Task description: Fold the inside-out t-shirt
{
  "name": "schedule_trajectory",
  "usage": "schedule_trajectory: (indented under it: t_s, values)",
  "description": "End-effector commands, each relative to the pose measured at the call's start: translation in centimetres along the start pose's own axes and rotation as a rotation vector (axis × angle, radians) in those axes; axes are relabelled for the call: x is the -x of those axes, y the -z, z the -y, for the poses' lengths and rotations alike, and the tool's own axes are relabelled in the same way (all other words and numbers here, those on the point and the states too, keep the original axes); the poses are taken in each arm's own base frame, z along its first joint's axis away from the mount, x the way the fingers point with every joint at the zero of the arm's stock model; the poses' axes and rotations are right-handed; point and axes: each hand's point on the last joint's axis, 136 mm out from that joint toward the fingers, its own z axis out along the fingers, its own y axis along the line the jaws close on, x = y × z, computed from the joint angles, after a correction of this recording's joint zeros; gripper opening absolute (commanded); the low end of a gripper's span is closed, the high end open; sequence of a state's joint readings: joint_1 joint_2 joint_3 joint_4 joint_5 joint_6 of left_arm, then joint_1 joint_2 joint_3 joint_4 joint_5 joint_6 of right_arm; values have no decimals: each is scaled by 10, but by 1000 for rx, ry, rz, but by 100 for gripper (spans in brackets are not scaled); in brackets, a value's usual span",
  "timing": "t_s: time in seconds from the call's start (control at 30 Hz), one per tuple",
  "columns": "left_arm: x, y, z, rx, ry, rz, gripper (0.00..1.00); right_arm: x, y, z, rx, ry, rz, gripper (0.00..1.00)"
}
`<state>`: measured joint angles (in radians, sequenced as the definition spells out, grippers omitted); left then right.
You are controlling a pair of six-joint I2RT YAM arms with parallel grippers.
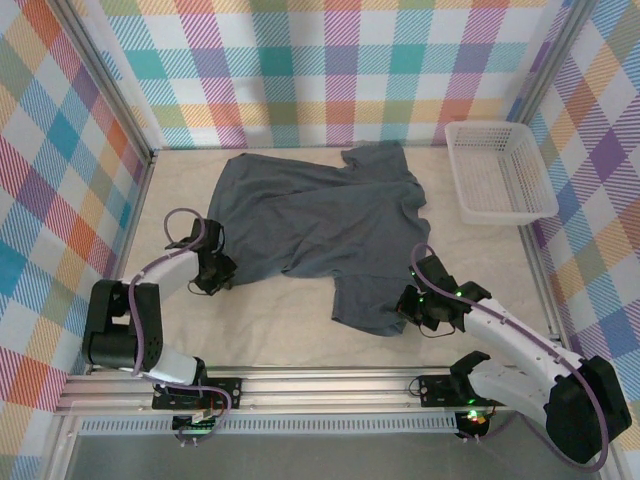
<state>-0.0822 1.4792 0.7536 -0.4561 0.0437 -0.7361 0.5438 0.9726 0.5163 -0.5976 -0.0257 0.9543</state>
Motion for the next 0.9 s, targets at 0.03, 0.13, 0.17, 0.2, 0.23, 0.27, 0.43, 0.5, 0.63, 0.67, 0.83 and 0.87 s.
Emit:
schedule_trajectory:
  t_s: [0.03,0.13,0.17,0.2,0.23,0.27,0.43,0.5,0.63,0.67,0.83,0.87]
  values:
    - [-8,25,-6,-30,13,12,0,0,7,0,-3,-4,12,0]
    - [-23,45,-22,6,-24,35,0,-1,5,1,-1,-3,10,0]
    - [-30,48,-32,41,-38,38,0,-1,4,1,0,-1,6,0]
    - [-36,51,-41,74,-44,43,0,-2,3,2,-1,-1,4,0]
    - [-42,52,-54,113,-45,51,2,-3,3,5,-10,-1,-1,0]
    - [-46,52,-65,142,-37,58,5,-4,3,10,-34,-11,-1,0]
    - [-44,57,-67,90,-43,117,43,0,18,41,-130,-94,85,0]
    - [-34,67,-66,103,-59,168,49,2,25,51,-153,-126,126,0]
    - [-21,77,-57,102,-82,197,51,9,36,55,-151,-126,182,0]
    - [-20,76,-52,85,-85,181,51,9,37,57,-160,-125,187,0]
    - [-18,58,-29,38,-137,102,51,12,38,53,-144,-111,193,0]
    - [-16,54,-26,35,-144,96,51,11,36,50,-128,-106,187,0]
